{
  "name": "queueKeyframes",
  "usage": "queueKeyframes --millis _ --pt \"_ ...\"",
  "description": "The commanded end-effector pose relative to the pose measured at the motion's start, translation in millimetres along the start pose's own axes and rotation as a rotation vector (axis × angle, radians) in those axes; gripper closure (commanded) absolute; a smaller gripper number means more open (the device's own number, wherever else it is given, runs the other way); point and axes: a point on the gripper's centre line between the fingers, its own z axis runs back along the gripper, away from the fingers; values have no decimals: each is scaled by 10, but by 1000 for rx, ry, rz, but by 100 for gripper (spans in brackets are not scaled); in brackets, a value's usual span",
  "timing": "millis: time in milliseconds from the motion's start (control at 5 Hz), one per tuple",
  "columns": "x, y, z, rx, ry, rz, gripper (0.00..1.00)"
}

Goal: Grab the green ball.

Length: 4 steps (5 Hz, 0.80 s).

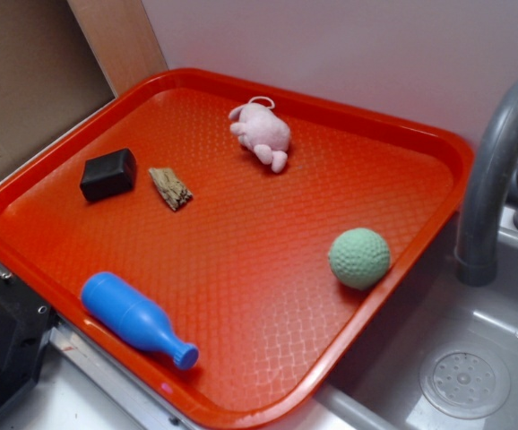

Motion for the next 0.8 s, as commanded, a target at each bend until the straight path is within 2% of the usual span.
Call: queueKeyframes --millis 0,200,400,600 --pt "0 0 0 0 0 0 0" --pt "373 -430 -525 -47 103 -241 0" --pt "697 -789 -935 -203 78 -484 0" --pt "756 -1014 -1216 -212 -99 -755 0"
